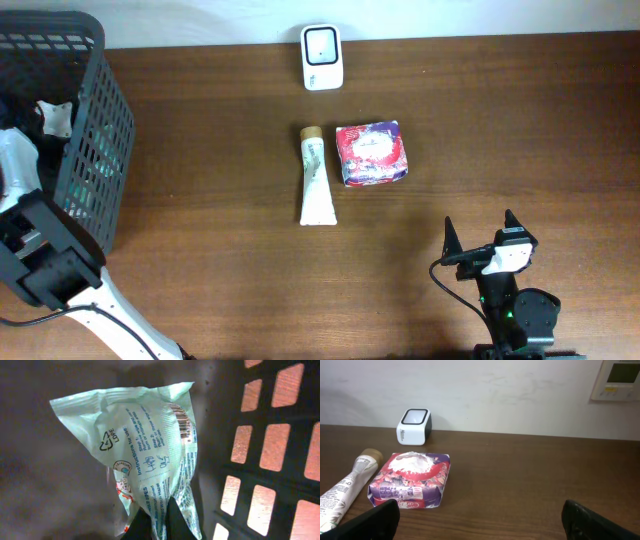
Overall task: Scan the item barcode
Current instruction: 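Reach the left gripper into the basket and grasp the mint-green packet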
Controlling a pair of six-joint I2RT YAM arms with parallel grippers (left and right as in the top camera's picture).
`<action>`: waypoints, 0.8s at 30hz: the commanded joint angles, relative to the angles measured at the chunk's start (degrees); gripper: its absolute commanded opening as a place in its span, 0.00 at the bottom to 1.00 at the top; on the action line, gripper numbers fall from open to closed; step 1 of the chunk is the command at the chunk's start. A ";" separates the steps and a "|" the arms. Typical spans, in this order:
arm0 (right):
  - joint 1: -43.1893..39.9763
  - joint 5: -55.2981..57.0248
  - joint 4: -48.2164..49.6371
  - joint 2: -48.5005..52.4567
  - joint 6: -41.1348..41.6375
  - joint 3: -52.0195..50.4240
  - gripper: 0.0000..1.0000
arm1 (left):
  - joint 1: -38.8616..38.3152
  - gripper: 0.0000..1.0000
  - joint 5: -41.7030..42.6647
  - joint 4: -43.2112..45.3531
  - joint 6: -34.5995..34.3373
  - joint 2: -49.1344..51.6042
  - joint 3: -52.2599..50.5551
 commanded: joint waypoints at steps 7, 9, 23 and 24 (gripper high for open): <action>-0.22 0.26 -0.09 -0.33 0.22 -0.52 0.98 | 11.52 0.00 29.99 -6.43 -26.84 -18.73 20.26; -0.22 0.26 -0.09 -0.33 0.22 -0.52 0.99 | 10.84 0.00 37.53 -8.20 -26.75 -24.76 20.26; -0.22 0.26 -0.09 -0.33 0.22 -0.52 0.99 | -41.59 0.00 -1.97 -22.05 -17.09 -28.85 3.23; -0.22 0.26 -0.11 -0.33 0.22 -0.52 0.98 | -44.02 0.00 -5.51 -17.97 -21.09 -28.85 -2.14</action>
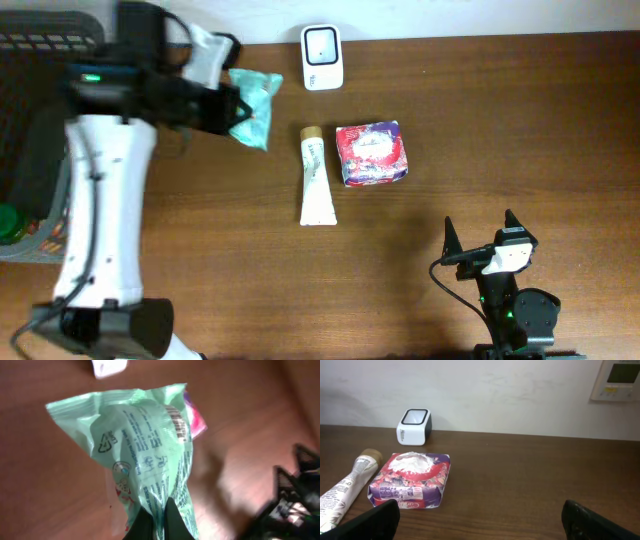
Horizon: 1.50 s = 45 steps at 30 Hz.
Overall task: Scan the item barcode
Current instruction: 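Reach the left gripper into the basket and grasp the mint-green packet, then place the mint-green packet left of the white tube with the left gripper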
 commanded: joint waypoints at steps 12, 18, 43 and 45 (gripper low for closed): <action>-0.22 0.26 -0.07 -0.33 0.22 -0.52 0.98 | -16.24 0.00 -26.32 56.89 -32.35 0.00 -53.81; -0.22 0.26 -0.09 -0.33 0.22 -0.52 0.99 | -16.46 0.42 -17.31 62.88 -24.17 4.74 -54.05; -0.22 0.26 -0.07 -0.33 0.22 -0.52 0.99 | 37.53 1.00 -26.51 15.15 -5.11 -0.70 5.70; -0.22 0.26 -0.09 -0.33 0.22 -0.52 0.99 | 38.86 0.99 -30.29 12.76 -5.14 5.66 5.70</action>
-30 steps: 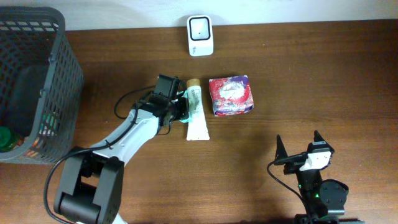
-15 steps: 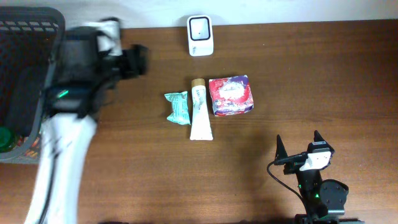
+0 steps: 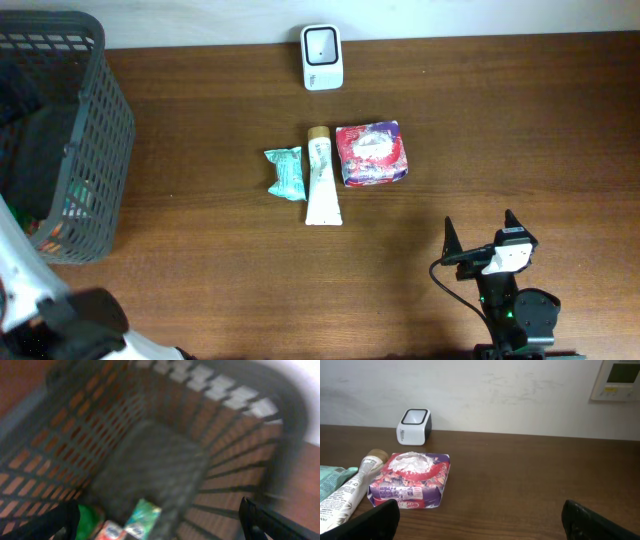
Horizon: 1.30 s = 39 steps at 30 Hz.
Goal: Scan the item barcode
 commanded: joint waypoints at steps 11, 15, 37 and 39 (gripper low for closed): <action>-0.22 0.26 -0.09 -0.33 0.24 -0.52 0.99 | 4.07 0.78 -4.66 -7.89 5.22 18.53 -9.40; -0.22 0.26 -0.09 -0.33 0.24 -0.52 0.99 | 3.78 0.73 -4.48 -4.72 9.25 20.98 -14.60; -0.22 0.26 -0.11 -0.33 0.24 -0.52 0.99 | -1.55 0.00 43.54 0.00 -20.48 -10.58 4.35; -0.22 0.26 -0.09 -0.33 0.24 -0.52 0.99 | -11.72 0.00 36.87 -7.61 -12.85 -10.21 4.15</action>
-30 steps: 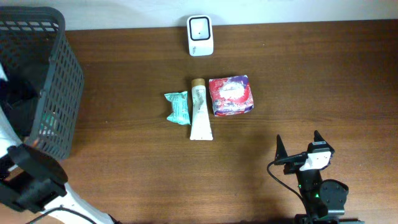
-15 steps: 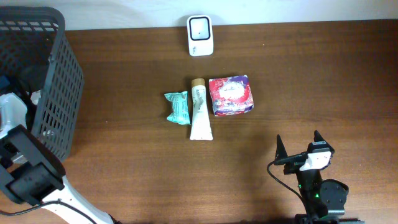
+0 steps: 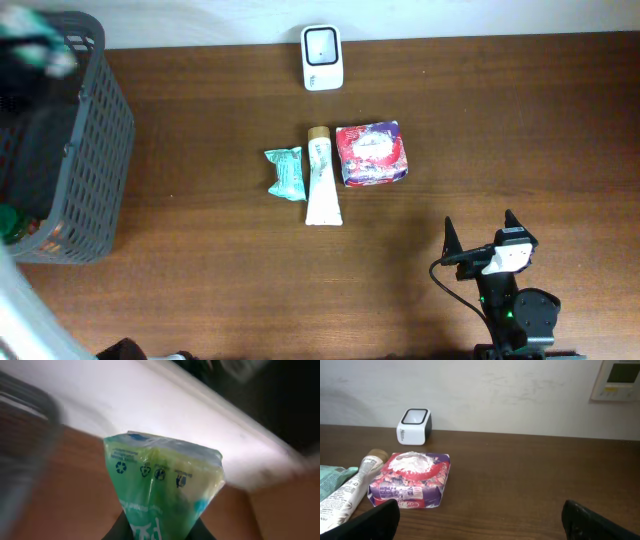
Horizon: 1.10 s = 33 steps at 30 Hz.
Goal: Scan the item barcode
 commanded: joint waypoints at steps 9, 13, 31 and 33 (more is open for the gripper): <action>-0.22 0.26 -0.09 -0.33 0.20 -0.52 0.99 | -47.41 0.00 -34.14 -9.22 6.45 23.85 -11.23; -0.22 0.26 -0.11 -0.33 0.20 -0.52 0.99 | -51.34 0.14 -34.14 -3.63 -0.98 38.32 -11.23; -0.22 0.26 -0.09 -0.33 0.20 -0.52 0.99 | -23.87 1.00 -49.55 -30.34 5.33 24.48 37.57; -0.22 0.26 -0.09 -0.33 0.20 -0.52 0.99 | -14.62 0.99 -53.18 -30.34 5.33 23.65 37.40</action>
